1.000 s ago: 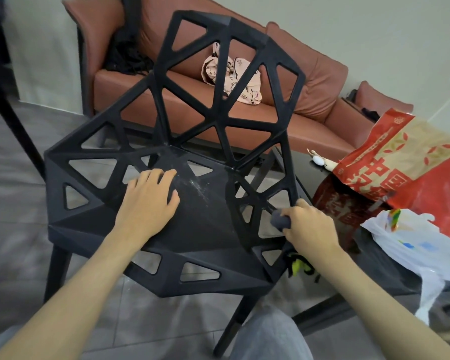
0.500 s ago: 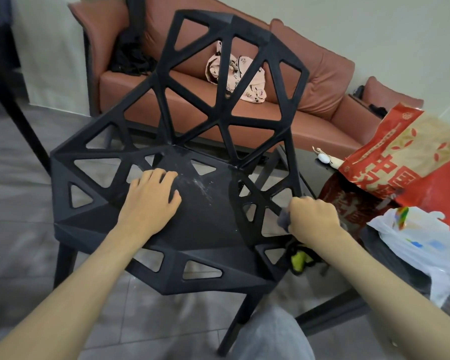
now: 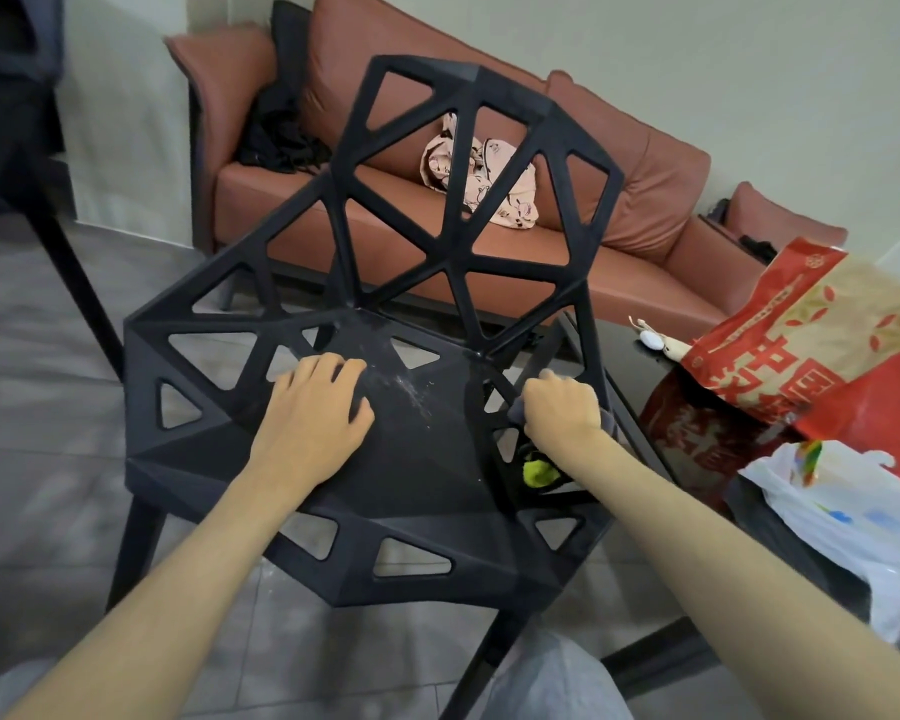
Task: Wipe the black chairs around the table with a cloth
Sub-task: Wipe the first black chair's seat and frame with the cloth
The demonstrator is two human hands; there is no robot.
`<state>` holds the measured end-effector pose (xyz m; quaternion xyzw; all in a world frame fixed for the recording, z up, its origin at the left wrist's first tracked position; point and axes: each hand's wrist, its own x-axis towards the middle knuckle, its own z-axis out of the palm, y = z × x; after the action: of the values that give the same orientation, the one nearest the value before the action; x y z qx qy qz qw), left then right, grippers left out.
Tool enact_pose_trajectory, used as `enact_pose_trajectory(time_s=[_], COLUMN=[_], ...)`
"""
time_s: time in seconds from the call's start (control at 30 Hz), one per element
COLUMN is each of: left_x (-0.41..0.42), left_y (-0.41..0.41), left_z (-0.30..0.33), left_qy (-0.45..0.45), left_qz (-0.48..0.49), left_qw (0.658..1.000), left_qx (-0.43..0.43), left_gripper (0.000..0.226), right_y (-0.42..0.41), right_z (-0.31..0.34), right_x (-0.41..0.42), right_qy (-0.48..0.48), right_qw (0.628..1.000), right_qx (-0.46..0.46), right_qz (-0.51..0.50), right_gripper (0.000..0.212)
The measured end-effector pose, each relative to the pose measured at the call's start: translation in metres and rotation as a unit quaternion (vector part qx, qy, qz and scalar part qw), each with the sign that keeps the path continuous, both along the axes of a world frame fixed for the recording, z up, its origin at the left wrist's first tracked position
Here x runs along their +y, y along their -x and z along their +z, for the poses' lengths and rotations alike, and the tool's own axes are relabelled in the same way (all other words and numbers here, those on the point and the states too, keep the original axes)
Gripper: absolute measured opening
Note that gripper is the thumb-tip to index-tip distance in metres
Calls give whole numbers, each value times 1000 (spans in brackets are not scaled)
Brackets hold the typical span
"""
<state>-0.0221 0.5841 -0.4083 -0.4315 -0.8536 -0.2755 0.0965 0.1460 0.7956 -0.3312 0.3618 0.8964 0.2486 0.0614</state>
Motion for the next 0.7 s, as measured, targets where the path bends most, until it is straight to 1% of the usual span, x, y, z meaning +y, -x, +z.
enact_pose_trajectory(time_s=[0.07, 0.13, 0.23, 0.33, 0.43, 0.5, 0.57, 0.7], left_x=[-1, -1, -1, -2, -3, -4, -4, -4], left_y=[0, 0, 1, -1, -2, -2, -2, 0], left_z=[1, 1, 0, 1, 3, 4, 3, 2], left_qy=[-2, -3, 0, 4, 0, -2, -1, 1], left_qz=[2, 1, 6, 10, 6, 5, 0, -4], left_qw=[1000, 1000, 1000, 1000, 1000, 1000, 1000, 1000], left_qx=[0, 7, 3, 0, 0, 0, 5, 1], left_gripper=[43, 42, 42, 42, 41, 40, 40, 41], right_y=[-5, -14, -31, -34, -22, -17, -23, -50], right_z=[11, 32, 58, 53, 27, 11, 12, 28], right_x=[5, 16, 32, 30, 15, 12, 17, 19], right_qy=[-52, -105, -133, -123, -59, -44, -47, -37], right_qw=[998, 994, 991, 992, 998, 998, 998, 999], right_qx=[-16, 4, 21, 24, 20, 0, -9, 14], right_qz=[13, 9, -8, -2, 18, 38, 40, 14], right_gripper=[20, 20, 15, 16, 16, 20, 21, 21])
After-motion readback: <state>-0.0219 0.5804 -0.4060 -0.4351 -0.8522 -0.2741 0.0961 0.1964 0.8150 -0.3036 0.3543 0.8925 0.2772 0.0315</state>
